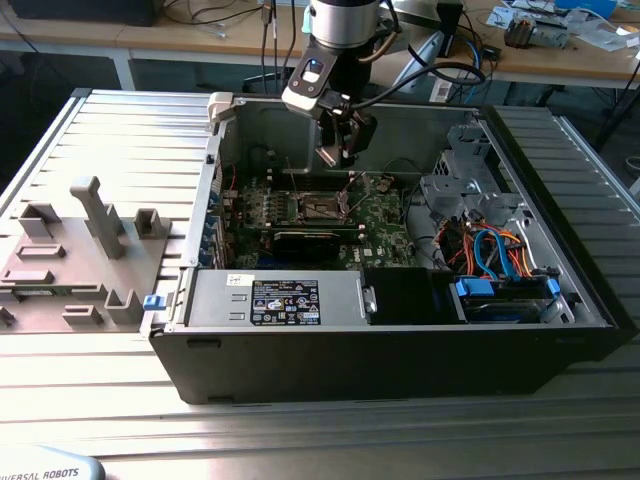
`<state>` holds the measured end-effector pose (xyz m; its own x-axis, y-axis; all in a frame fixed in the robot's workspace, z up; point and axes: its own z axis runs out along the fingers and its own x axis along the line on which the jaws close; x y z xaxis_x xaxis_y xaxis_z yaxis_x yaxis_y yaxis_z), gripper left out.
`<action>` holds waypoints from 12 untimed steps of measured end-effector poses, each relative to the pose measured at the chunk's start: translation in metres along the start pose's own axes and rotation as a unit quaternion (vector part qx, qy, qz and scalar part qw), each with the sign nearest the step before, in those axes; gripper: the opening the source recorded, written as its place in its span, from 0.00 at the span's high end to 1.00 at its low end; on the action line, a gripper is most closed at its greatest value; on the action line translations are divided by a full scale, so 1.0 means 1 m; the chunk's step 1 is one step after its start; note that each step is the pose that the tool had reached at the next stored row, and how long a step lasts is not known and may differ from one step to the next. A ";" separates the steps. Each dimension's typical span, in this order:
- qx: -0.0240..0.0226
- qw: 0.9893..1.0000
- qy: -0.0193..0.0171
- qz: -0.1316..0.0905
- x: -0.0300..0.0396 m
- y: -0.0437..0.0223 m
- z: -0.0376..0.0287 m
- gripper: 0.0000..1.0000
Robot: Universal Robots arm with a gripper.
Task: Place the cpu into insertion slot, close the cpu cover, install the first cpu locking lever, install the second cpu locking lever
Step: 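Place the cpu into insertion slot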
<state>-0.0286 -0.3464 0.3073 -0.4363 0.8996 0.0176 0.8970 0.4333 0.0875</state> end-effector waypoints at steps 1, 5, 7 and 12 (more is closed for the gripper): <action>0.000 1.000 0.000 0.001 0.0000 0.0000 0.0001 0.46; 0.000 1.000 0.000 0.003 0.0000 -0.0001 0.0005 0.46; 0.000 1.000 0.000 0.004 0.0000 -0.0001 0.0008 0.46; 0.000 1.000 -0.001 0.006 0.0000 -0.0001 0.0013 0.46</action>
<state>-0.0286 -0.3464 0.3060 -0.4258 0.9047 0.0176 0.9020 0.4228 0.0875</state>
